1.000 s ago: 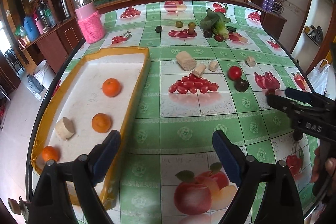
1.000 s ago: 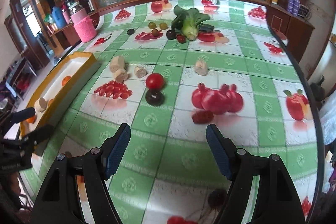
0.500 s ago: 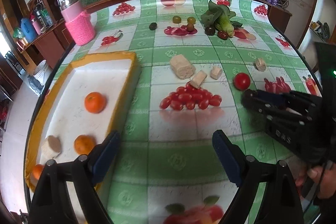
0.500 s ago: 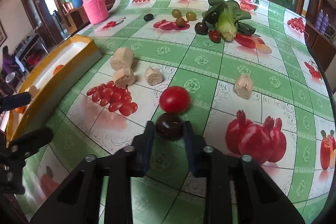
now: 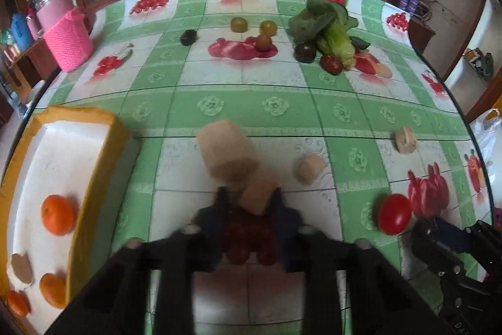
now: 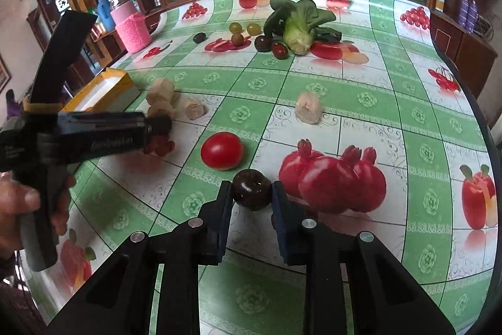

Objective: Organize fruits
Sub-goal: 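Grasp a dark plum with the right tool while the left tool grasps a beige block, then carry the dark plum and beige block toward the tray with both tools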

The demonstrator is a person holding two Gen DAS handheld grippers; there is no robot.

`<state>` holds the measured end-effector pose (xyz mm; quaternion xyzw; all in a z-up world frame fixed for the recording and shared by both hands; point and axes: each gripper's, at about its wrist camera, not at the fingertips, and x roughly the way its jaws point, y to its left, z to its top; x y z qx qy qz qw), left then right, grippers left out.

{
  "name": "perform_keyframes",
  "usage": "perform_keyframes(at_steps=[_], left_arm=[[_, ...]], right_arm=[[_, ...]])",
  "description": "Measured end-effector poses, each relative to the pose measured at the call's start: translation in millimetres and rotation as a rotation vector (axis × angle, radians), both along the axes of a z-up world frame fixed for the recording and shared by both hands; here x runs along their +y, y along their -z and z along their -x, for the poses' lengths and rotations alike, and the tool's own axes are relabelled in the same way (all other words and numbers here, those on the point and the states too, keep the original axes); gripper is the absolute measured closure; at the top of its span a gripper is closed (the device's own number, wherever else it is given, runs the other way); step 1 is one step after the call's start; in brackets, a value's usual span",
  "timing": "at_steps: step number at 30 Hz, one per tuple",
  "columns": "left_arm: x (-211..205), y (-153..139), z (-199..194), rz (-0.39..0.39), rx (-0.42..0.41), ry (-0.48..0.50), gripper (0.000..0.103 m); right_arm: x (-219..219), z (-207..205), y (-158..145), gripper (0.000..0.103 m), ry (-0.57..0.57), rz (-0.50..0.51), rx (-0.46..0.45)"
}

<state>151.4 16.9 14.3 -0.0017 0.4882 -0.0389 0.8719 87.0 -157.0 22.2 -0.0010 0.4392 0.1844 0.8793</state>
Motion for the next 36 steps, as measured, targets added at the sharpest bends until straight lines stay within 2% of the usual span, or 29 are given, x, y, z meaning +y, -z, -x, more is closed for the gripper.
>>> perform_keyframes(at_steps=[6,11,17,20,27,36], left_arm=[[5.6,-9.5,11.0,0.060,-0.011,0.008,0.081],[5.9,-23.9,40.3,0.074,-0.024,0.049,0.081],[14.5,-36.2,81.8,0.128,-0.023,0.070,0.081],[23.6,-42.7,100.8,0.152,-0.032,0.061,0.081],[51.6,-57.5,132.2,0.156,-0.067,0.020,0.081],[101.5,-71.4,157.1,0.169,-0.108,-0.070,0.081]], right_arm=[[-3.3,3.8,-2.6,0.078,0.015,-0.010,-0.003],[-7.1,15.6,-12.6,0.078,0.032,-0.009,-0.017],[-12.6,36.4,-27.4,0.078,0.055,0.006,-0.040],[-13.4,49.0,-31.5,0.078,0.065,0.016,-0.043],[-1.0,68.7,-32.3,0.078,0.058,0.019,-0.034],[54.5,74.8,-42.2,0.078,-0.048,0.018,-0.054]])
